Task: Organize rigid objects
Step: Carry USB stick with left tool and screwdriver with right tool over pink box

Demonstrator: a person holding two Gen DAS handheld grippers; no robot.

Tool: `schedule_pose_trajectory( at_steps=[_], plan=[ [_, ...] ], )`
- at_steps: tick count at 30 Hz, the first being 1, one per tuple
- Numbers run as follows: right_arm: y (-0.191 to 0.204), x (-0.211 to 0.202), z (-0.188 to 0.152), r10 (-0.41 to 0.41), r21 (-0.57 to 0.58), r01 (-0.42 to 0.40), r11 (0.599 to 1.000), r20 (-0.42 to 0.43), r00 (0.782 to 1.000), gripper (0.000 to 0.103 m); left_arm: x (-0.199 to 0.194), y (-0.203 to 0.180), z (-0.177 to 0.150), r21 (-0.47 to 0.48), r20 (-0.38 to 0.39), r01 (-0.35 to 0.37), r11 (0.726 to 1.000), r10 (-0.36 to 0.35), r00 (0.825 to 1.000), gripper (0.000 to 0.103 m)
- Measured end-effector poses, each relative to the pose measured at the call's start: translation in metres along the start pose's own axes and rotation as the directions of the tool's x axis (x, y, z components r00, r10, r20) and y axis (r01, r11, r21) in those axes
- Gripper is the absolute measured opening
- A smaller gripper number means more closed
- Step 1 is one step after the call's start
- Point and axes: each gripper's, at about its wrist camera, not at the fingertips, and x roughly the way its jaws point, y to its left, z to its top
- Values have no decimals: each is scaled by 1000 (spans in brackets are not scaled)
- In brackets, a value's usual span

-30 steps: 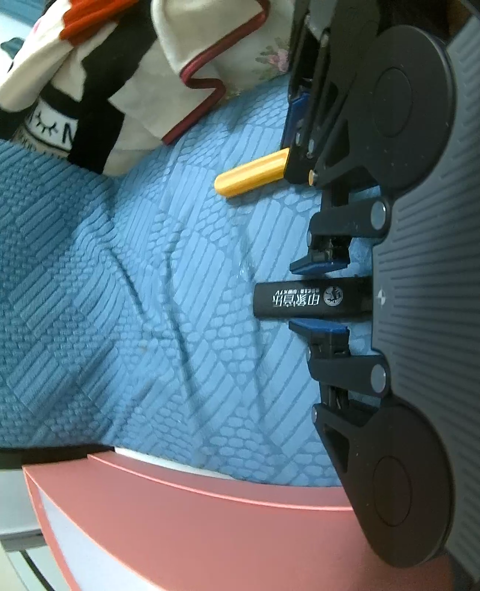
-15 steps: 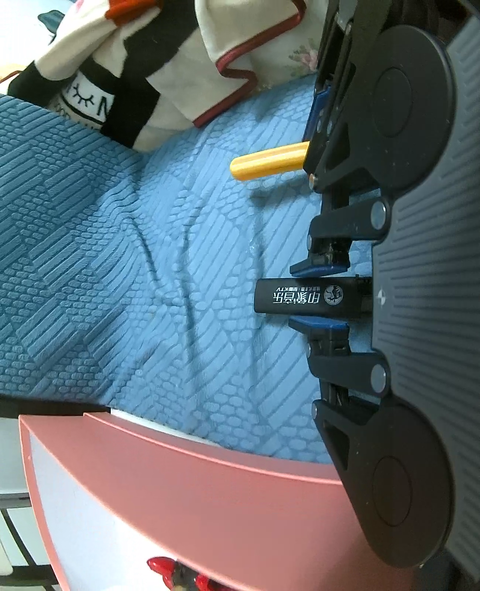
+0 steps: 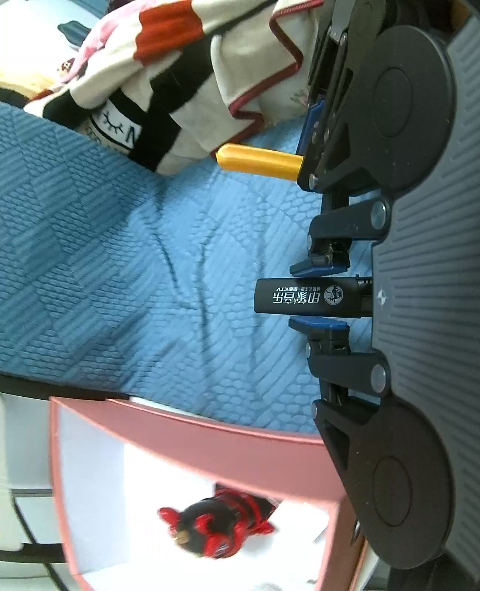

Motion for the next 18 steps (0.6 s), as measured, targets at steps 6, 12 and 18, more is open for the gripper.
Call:
schedule_pose_trajectory(
  at_steps=[6,12,18],
  plan=[
    [13,-23,15,26,-12,-25,1000,48,999,23,-32,5,19,16,36,14,1000,-15,999,26],
    [33,-46,40,58,-27,-55,998,113,992,22,-62,24,41,-6,80,41,999,-41,996,26],
    [57,-57,71,93,-43,-87,995,169,981,21,-88,49,68,-19,133,25,1000,-22,991,26]
  ],
)
